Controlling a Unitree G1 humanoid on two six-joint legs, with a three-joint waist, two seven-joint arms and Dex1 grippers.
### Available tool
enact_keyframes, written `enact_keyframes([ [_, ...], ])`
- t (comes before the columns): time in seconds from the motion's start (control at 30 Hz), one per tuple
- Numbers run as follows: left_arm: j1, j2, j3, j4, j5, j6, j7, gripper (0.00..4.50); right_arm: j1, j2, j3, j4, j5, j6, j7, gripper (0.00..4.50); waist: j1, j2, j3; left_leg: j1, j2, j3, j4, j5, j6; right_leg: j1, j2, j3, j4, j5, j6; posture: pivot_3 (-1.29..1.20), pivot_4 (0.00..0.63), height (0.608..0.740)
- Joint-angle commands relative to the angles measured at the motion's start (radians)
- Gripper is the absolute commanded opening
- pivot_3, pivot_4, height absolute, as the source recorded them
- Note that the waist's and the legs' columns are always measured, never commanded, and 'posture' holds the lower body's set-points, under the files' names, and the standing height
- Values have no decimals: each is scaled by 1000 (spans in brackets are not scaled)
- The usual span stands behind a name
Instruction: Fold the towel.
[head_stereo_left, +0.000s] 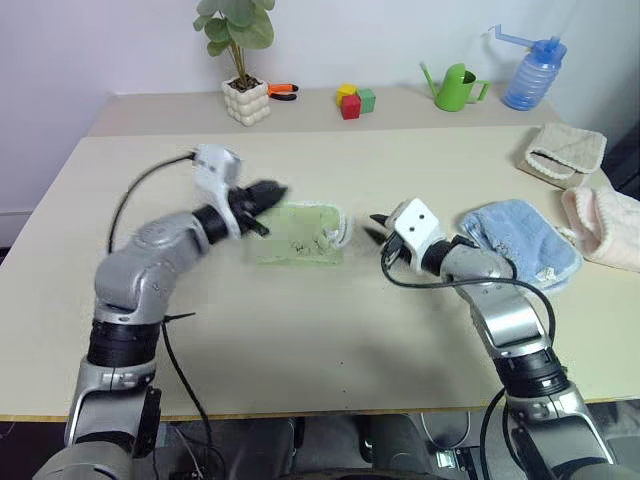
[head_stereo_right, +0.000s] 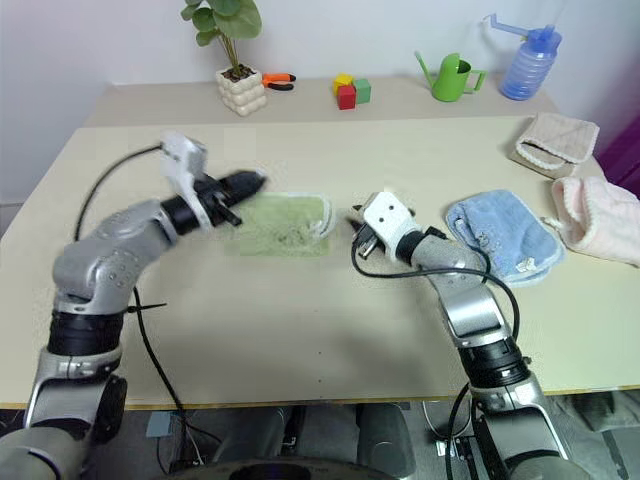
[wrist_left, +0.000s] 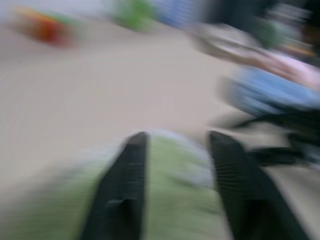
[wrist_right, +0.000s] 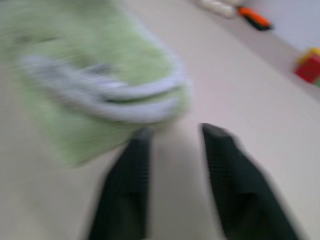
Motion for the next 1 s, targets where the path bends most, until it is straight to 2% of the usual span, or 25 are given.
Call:
enact_keyframes([
  [0.03,11,10,-17,-8,79,-72,-3,56,-53,47,-46,-40,61,24,-25,0,0,0,0,0,0,0,0,0,0,0,0,0,0,0,0,0,150,732],
  [0.17,83,15,-68,-9,128,-100,-57,56,-106,111,-55,-83,137,101,-22,0,0,0,0,-2,0,0,0,0,0,-2,0,0,-1,0,0,0,150,732],
  [0.27,142,1,-112,-40,150,-101,-79,56,-137,152,-2,-86,161,142,-3,0,-4,0,0,-2,0,0,0,0,0,-2,0,0,0,0,0,0,150,732],
  [0.4,181,-17,-166,-36,220,-110,-54,56,-133,162,118,6,82,165,-8,0,-4,0,0,-3,0,0,0,0,0,-3,0,0,0,0,0,0,150,732],
  [0.57,237,0,-235,-14,319,-155,-69,56,-73,127,179,87,14,162,-23,0,-1,0,0,-3,-1,0,0,0,0,-3,-1,0,0,0,0,0,150,732],
  [0.77,269,-42,-175,-38,296,-165,-55,56,-26,102,153,52,10,186,-36,0,-1,1,-1,-2,0,0,0,-3,5,-2,-1,0,1,0,0,0,150,732],
  [0.9,270,-76,-91,-77,228,-169,-60,56,-25,109,111,15,31,169,-45,0,-1,1,-1,-2,0,0,0,-3,5,-2,-1,0,1,0,0,0,150,732],
  [0.97,238,-104,33,-85,122,-130,-28,17,-31,117,61,-33,82,178,-30,531,1,1,-1,-2,0,0,0,-3,5,-2,-1,0,1,0,0,0,150,732],
  [1.0,223,-110,89,-76,88,-109,-5,277,-33,109,50,-54,94,173,-19,832,1,0,0,-2,0,0,1,-3,5,-3,-1,0,1,0,0,0,150,732],
])
